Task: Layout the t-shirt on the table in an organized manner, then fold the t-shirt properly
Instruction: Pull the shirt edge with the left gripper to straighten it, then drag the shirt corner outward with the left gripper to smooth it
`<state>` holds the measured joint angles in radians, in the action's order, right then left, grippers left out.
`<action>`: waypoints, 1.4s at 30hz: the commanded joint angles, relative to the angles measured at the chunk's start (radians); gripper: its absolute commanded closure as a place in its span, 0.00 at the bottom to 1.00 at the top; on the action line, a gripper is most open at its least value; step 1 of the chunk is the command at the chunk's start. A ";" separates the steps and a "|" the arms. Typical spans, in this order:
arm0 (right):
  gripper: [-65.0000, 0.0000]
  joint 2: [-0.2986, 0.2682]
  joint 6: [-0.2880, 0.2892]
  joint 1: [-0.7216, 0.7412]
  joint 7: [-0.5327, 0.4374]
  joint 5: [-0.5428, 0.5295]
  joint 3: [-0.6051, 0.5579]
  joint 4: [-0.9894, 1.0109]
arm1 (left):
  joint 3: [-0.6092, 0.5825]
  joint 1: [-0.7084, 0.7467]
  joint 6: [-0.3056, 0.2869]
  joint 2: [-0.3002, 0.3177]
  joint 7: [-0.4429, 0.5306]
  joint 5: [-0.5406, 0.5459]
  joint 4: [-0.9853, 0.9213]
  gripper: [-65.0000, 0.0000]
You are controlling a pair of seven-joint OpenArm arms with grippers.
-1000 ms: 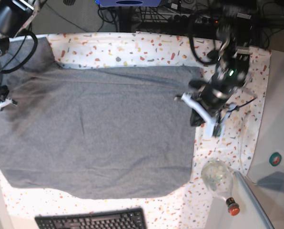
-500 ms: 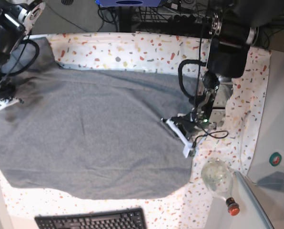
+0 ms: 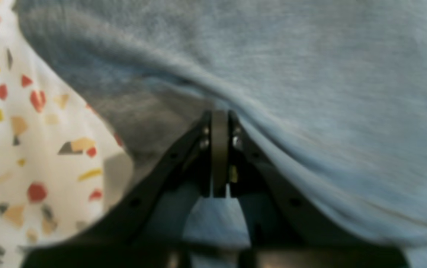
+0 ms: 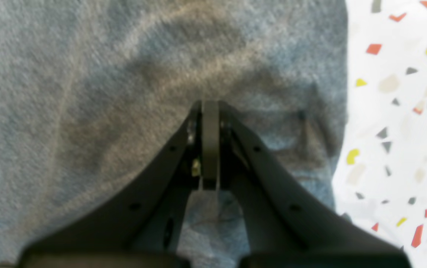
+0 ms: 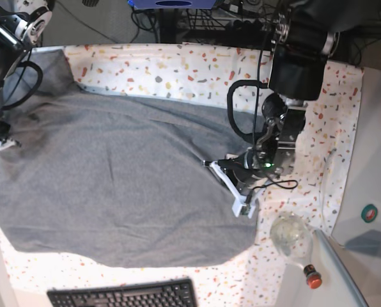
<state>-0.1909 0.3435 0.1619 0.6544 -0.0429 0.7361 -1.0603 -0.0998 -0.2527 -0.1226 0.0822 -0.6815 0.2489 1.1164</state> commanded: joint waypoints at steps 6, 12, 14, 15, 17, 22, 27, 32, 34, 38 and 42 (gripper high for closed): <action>1.00 -0.014 0.001 0.018 -0.017 -0.008 0.001 -0.018 | 0.257 0.123 0.005 -0.019 -0.241 0.002 0.325 1.00; 1.00 -0.011 0.001 0.023 -0.017 -0.008 0.001 -0.018 | 0.271 0.148 0.002 -0.015 -0.321 0.002 0.390 0.73; 1.00 -0.009 0.001 0.023 -0.017 -0.008 0.001 -0.018 | 0.272 0.137 0.001 -0.015 -0.323 0.002 0.351 0.77; 1.00 -0.009 0.001 0.023 -0.017 -0.008 0.001 -0.018 | 0.272 0.125 -0.001 -0.015 -0.323 0.002 0.331 0.78; 1.00 -0.009 0.001 0.024 -0.017 -0.008 0.001 -0.018 | 0.271 0.105 -0.001 -0.017 -0.323 0.002 0.281 0.77; 1.00 -0.011 0.001 0.021 -0.017 -0.008 0.001 -0.018 | 0.271 0.100 -0.001 0.008 -0.324 0.097 0.255 0.70; 1.00 -0.011 0.001 0.021 -0.017 -0.008 0.001 -0.018 | 0.200 0.099 -0.001 0.084 -0.324 0.183 0.247 0.52; 1.00 -0.011 0.001 0.021 -0.017 -0.008 0.001 -0.018 | 0.170 0.106 -0.001 0.103 -0.324 0.235 0.245 0.48; 1.00 -0.011 0.001 0.021 -0.017 -0.008 0.001 -0.018 | 0.167 0.109 -0.001 0.103 -0.324 0.244 0.245 0.48; 1.00 -0.011 0.001 0.021 -0.015 -0.008 0.001 -0.018 | 0.159 0.111 -0.001 0.103 -0.324 0.241 0.241 0.48; 1.00 -0.011 0.001 0.020 -0.014 -0.008 0.001 -0.018 | 0.163 0.108 0.001 0.103 -0.324 0.240 0.205 0.49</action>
<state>-0.1822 0.3435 0.1650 0.6548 -0.0437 0.7361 -1.0603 0.0582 -0.1268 -0.1204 0.1764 -1.0145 0.4793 1.3056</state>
